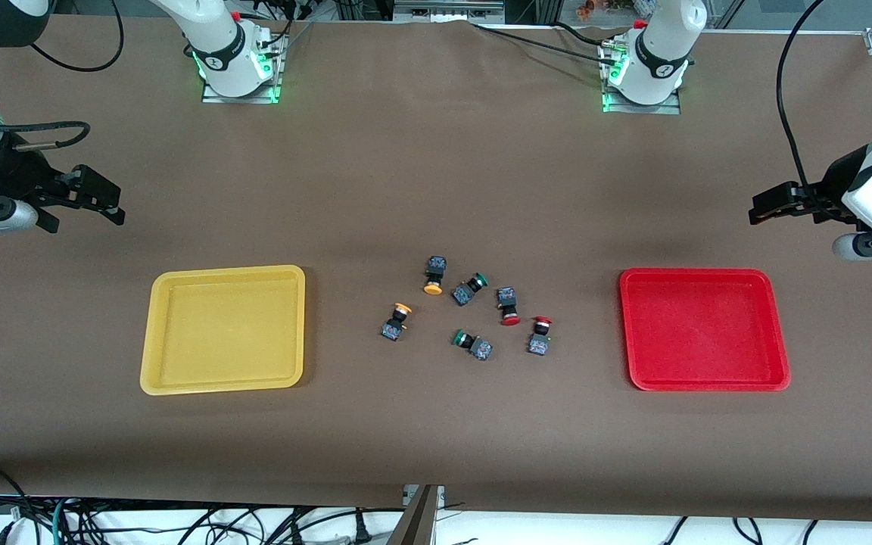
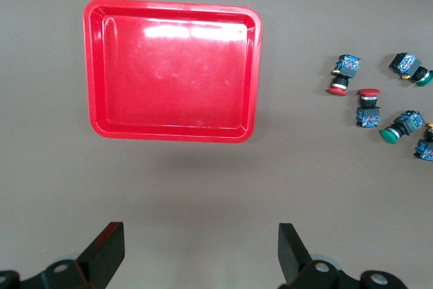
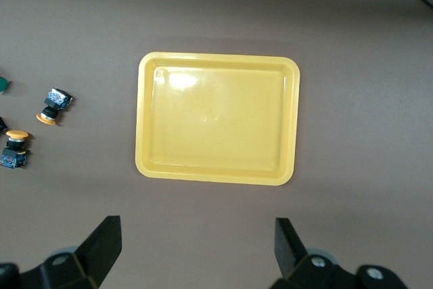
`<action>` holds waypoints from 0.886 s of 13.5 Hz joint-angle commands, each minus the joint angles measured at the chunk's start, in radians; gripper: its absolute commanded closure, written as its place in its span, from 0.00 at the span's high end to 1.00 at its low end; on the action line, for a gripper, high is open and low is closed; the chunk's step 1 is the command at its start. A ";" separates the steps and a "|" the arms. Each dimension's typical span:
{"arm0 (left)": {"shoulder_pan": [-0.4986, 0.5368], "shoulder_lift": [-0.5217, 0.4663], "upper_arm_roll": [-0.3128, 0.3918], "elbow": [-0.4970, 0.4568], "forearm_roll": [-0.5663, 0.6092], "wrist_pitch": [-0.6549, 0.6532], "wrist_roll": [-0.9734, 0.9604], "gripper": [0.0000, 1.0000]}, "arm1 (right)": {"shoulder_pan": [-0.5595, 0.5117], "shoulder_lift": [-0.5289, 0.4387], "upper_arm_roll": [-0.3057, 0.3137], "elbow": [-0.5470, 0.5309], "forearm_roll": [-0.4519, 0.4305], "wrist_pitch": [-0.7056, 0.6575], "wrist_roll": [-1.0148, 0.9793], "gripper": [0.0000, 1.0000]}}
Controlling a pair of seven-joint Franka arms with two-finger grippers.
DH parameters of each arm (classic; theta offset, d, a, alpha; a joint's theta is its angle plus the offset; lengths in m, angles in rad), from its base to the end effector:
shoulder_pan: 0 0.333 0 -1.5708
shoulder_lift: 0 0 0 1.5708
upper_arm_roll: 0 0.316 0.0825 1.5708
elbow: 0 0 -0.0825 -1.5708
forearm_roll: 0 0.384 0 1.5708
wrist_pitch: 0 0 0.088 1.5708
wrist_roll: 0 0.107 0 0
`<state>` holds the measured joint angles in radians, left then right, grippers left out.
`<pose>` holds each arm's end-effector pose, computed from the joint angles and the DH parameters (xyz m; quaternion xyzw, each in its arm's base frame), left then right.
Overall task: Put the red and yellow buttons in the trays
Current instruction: 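Reach the right gripper toward a yellow-capped button beside the yellow tray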
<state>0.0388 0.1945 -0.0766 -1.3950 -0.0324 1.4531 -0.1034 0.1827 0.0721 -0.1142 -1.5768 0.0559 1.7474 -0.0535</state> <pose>0.5996 -0.0219 0.5849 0.9969 0.0321 -0.0693 0.0188 0.5904 0.0479 0.5971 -0.9968 -0.0577 -0.0493 0.0240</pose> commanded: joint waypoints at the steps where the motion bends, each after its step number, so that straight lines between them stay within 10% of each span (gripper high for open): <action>1: -0.005 0.017 0.001 0.036 0.017 -0.011 0.021 1.00 | 0.003 -0.021 0.016 -0.027 -0.019 0.039 0.000 1.00; 12: -0.005 0.017 0.001 0.036 0.017 -0.011 0.021 1.00 | 0.015 0.010 -0.050 0.043 0.131 -0.069 0.009 1.00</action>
<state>0.0388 0.1946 -0.0766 -1.3948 -0.0324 1.4531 -0.1034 0.1842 0.0547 -0.1664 -1.5419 0.1547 1.7079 -0.0514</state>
